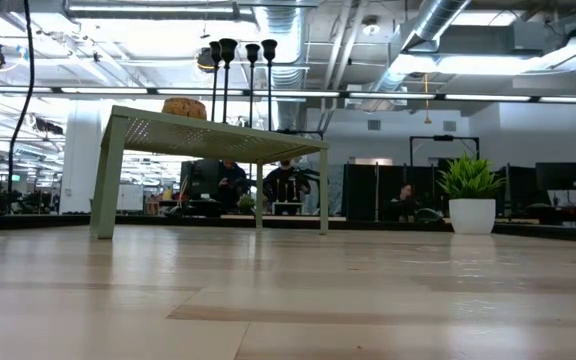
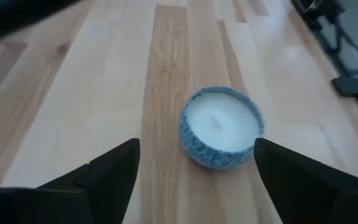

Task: Pick & Place candle stick holders
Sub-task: Put the light blue patterned scented candle on the shelf

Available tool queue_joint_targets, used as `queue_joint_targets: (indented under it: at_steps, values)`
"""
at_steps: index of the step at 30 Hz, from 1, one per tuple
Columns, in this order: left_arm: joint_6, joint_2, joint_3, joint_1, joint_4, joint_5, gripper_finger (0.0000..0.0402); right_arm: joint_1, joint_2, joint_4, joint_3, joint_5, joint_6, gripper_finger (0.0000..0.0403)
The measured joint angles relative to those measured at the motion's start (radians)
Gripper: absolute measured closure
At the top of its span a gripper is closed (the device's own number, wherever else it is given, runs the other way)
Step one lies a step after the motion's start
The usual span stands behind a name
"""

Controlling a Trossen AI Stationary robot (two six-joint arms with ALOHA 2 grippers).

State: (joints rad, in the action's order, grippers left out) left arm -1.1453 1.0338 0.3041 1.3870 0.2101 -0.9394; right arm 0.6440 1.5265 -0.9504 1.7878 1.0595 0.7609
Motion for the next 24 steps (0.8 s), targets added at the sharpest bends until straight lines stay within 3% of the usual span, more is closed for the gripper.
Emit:
queue_joint_targets:
  at_steps: [5, 9, 13, 17, 24]
  values:
    - [0.062, 0.044, -0.001, -0.02, -0.072, 0.004, 0.005, -0.005, 0.0, 0.0, 0.0, -0.002, 0.0, 0.0072]
    - [0.096, 0.049, -0.001, -0.063, -0.108, 0.104, 0.0028, -0.005, 0.0, 0.001, 0.0, -0.002, 0.0, 0.0072]
    - [0.133, 0.049, -0.001, -0.11, -0.146, 0.18, 0.0026, -0.005, 0.0, 0.001, 0.0, -0.003, 0.0, 0.0073]
    - [0.265, 0.049, -0.001, -0.136, -0.195, 0.172, 0.0029, -0.005, 0.0, 0.001, 0.0, -0.003, 0.0, 0.0072]
    - [0.332, 0.049, -0.001, -0.157, -0.211, 0.17, 0.0028, -0.005, 0.0, -0.014, 0.0, -0.003, 0.0, 0.0073]
